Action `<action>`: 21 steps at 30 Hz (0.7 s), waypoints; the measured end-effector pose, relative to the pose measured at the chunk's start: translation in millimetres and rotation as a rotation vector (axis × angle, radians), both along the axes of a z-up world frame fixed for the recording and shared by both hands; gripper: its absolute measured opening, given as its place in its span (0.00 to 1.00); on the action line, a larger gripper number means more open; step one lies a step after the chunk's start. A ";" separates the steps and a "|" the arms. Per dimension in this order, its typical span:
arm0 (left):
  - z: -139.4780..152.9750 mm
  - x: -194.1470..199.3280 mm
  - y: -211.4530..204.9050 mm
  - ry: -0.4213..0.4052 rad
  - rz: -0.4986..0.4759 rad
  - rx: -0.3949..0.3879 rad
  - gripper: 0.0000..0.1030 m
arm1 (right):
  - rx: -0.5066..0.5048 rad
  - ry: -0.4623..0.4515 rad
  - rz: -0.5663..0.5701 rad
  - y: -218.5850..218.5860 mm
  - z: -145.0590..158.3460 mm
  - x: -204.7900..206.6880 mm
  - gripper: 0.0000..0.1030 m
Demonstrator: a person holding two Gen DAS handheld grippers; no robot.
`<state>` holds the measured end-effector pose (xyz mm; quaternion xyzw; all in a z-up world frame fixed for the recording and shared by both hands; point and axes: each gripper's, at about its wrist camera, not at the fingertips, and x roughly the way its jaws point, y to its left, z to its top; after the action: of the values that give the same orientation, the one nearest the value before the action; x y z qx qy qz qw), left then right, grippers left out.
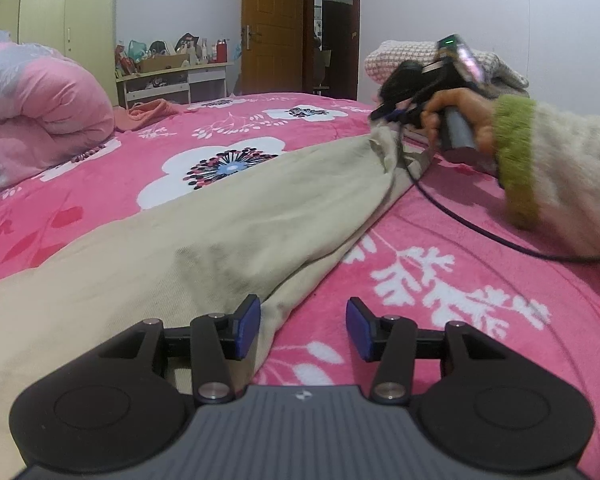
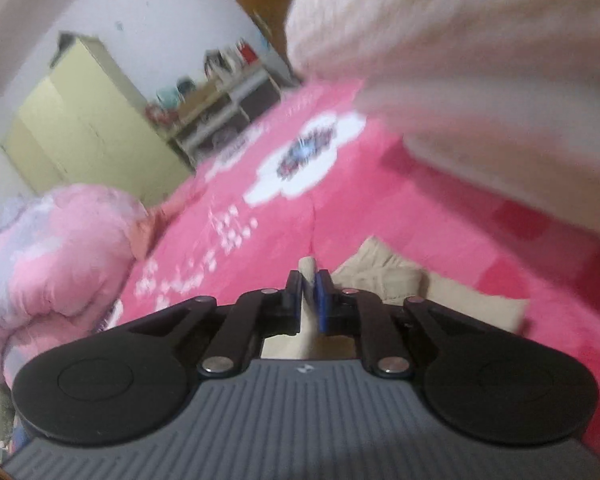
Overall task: Fold clothes
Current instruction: 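Lay the trouser leg down and open the right tool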
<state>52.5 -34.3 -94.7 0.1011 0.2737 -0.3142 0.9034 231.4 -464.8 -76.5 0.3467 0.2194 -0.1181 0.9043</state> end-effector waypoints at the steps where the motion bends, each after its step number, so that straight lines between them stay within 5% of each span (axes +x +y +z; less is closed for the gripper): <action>1: 0.2 0.4 -0.1 0.001 0.000 0.000 0.48 | 0.003 0.028 0.016 -0.4 -2.7 6.2 0.15; 4: 0.7 1.8 1.5 0.010 0.000 -0.012 0.48 | -0.008 0.084 0.056 1.6 -3.3 4.4 0.24; 6: 1.5 3.9 3.8 0.026 0.003 -0.029 0.48 | -0.049 0.029 0.086 6.7 9.0 -19.0 0.32; 11: 4.8 17.8 12.1 0.105 0.040 -0.100 0.48 | -0.198 0.005 0.238 31.0 35.2 -83.3 0.33; 17: 8.2 37.3 20.5 0.208 0.104 -0.201 0.48 | -0.459 0.211 0.442 79.6 20.4 -90.2 0.29; 21: 8.5 50.8 25.7 0.286 0.153 -0.277 0.48 | -0.486 0.272 0.463 83.6 11.3 -64.0 0.28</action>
<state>103.3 -8.6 -86.2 -0.0907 0.3602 -0.2904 0.8819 167.4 -381.2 -65.1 0.0441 0.3758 -0.0041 0.9257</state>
